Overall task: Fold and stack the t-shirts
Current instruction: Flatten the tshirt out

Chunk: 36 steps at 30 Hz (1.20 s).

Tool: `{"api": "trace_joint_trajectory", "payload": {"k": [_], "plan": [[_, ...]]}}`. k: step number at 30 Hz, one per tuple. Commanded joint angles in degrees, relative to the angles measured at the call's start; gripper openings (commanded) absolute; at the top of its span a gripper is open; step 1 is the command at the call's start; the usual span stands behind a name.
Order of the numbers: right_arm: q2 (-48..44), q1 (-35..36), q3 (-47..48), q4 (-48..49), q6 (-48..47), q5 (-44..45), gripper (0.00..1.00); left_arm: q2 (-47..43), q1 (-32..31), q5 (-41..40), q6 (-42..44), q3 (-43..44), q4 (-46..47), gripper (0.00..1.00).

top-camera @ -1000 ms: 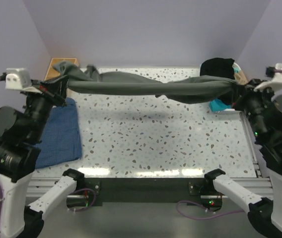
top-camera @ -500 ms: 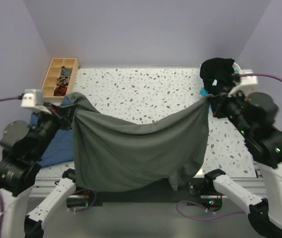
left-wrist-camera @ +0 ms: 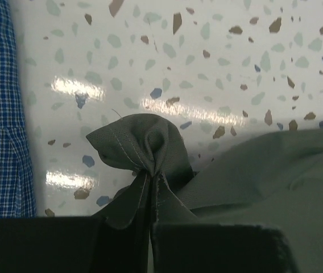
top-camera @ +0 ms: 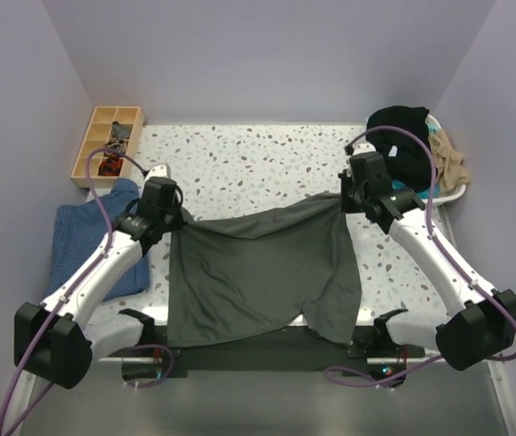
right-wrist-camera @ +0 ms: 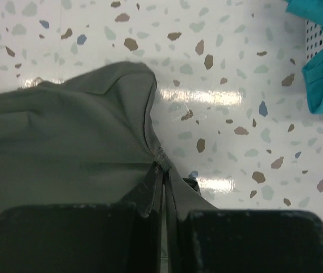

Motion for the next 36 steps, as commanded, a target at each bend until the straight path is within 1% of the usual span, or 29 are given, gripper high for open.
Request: {"api": "trace_joint_trajectory", "payload": {"k": [1,4,6,7,12,14,15,16,17,19,20,21,23,24,26,27,28,29,30,31,32,33,34,36], "plan": [[1.04,-0.20,3.69,7.59,-0.33,6.22,0.00,-1.10,-0.05,-8.27,-1.04,2.48,9.03,0.00],[4.11,-0.20,6.15,6.63,-0.95,5.62,0.00,0.22,-0.05,-8.72,0.11,4.06,11.23,0.00],[5.52,-0.12,6.59,4.96,-0.43,1.40,0.00,1.71,-0.05,-7.05,-0.16,4.42,10.36,0.00],[5.61,-0.03,6.77,2.08,-0.16,0.00,0.00,2.06,-0.05,-6.70,-0.94,4.42,9.22,0.00],[0.80,0.15,2.47,-4.62,2.03,-9.13,0.00,-0.13,-0.13,0.33,-2.53,-0.76,5.62,0.00],[-0.53,0.15,-0.16,-6.03,3.61,-9.42,0.00,-0.66,-0.14,1.04,-2.88,-2.78,4.56,0.00],[-0.80,0.15,-0.96,-6.39,4.06,-8.11,0.05,-0.57,-0.14,0.78,-2.88,-3.83,4.21,0.05],[-0.80,0.23,-1.75,-6.39,4.41,-6.10,0.15,-0.31,-0.14,0.52,-2.97,-4.28,4.20,0.35],[-0.54,0.15,-2.54,-6.74,5.54,-3.73,0.32,0.82,-0.05,-0.27,-2.79,-4.28,4.12,0.53],[0.42,0.15,-2.55,-6.57,5.99,2.23,0.40,2.32,-0.13,-1.94,-3.93,-2.71,3.06,0.79],[0.60,0.15,-1.41,-6.83,6.78,4.01,0.52,3.72,-0.05,-2.99,-4.02,-1.92,2.63,0.84],[0.87,0.23,-0.79,-6.92,7.13,5.94,0.56,4.26,-0.05,-3.96,-4.37,0.09,1.92,0.86],[1.39,0.15,1.39,-5.95,7.57,9.71,0.60,4.61,-0.05,-6.59,-4.38,1.69,2.09,0.96],[1.57,0.15,2.02,-5.69,7.66,10.52,0.63,4.61,-0.05,-7.39,-4.03,3.08,2.62,0.97],[3.14,0.15,4.03,-3.94,7.14,12.10,0.63,4.79,-0.05,-8.62,-2.11,4.32,5.76,1.00],[3.94,0.06,4.48,-3.15,7.05,12.29,0.64,5.31,-0.05,-8.54,-1.22,5.46,7.26,1.00],[5.16,0.06,4.92,-0.70,6.79,11.85,0.66,6.10,-0.05,-8.19,-0.34,6.08,8.85,1.00],[8.39,-0.03,6.23,0.02,6.09,10.63,0.66,8.55,-0.05,-7.06,0.71,6.87,11.21,1.00],[10.52,-0.12,7.11,0.37,6.17,9.75,0.66,10.40,-0.05,-6.44,0.90,8.97,11.67,1.00],[12.54,-0.12,8.25,2.20,5.56,8.00,0.66,14.07,-0.05,-5.82,1.07,10.03,12.11,1.00],[14.39,-0.38,8.96,2.92,5.38,6.24,0.66,15.93,-0.05,-4.68,1.07,11.00,12.64,1.00],[18.49,-0.38,9.58,3.45,5.64,3.70,0.64,17.87,-0.05,-3.98,1.07,12.14,13.25,1.00],[20.10,-0.47,10.02,5.28,6.16,2.63,0.63,21.11,-0.05,-3.27,1.07,12.59,13.95,1.00],[24.48,-0.64,10.37,8.01,6.17,-1.57,0.63,23.94,-0.05,-0.82,0.72,12.59,15.44,1.00]]}}
